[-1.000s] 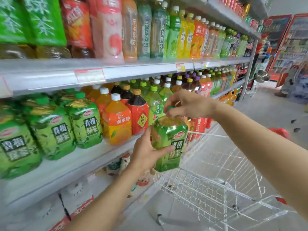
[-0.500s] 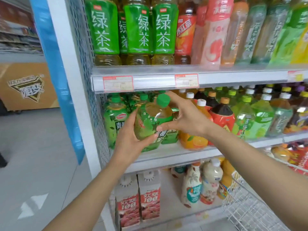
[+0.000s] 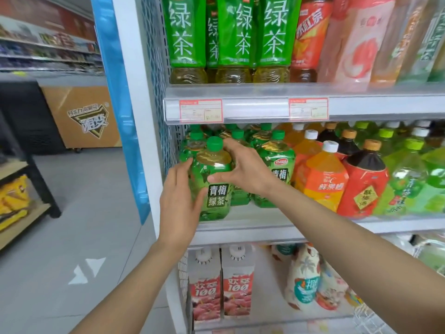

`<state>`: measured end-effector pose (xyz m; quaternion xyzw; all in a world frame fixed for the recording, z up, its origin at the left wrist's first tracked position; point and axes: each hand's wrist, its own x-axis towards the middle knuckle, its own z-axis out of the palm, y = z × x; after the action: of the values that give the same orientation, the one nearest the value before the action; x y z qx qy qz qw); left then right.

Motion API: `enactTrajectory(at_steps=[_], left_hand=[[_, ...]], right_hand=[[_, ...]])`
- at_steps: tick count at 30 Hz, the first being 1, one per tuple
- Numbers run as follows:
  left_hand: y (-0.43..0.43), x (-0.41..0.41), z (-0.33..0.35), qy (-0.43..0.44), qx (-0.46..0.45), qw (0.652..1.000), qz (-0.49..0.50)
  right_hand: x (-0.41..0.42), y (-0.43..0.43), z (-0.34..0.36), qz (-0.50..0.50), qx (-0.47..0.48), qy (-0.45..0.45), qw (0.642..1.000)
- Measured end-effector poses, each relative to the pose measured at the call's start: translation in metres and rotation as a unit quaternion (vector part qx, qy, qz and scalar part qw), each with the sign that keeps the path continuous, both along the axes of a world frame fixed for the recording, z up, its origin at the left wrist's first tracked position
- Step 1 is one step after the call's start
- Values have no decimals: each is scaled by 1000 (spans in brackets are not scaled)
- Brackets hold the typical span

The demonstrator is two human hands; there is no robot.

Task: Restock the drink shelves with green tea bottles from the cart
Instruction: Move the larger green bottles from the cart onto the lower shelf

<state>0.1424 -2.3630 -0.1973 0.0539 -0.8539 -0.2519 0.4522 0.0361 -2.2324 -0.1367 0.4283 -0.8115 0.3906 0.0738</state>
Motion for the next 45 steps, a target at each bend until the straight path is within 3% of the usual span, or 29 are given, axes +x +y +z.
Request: enactTrajectory(at_steps=[11,14,17,22,27,36,41,45], left_hand=[[1,-10,-26,-56,-62,994,74],[5,-13,-23,-40,-78,993,80],[7,-19,-20,-23,-119,989,88],[12,-31,-23,-71,-144,981,112],[10,-36,-29,-84,-130,980,124],[12,-37,-30,-58,-141,976,157],[35,-45,-23,-22,-258,956,139],[51,-57,-15,-40,-294,944,141]], right_hand=[[-10,-26,-8,-45,85,107,990],[-17,-4,1,-45,44,131,989],[-42,15,11,-106,3,173,979],[-79,2,18,-73,84,73,991],[-87,11,21,-76,66,143,985],[-61,38,14,4,32,160,987],[-59,53,18,50,32,94,994],[-79,72,23,-54,7,192,980]])
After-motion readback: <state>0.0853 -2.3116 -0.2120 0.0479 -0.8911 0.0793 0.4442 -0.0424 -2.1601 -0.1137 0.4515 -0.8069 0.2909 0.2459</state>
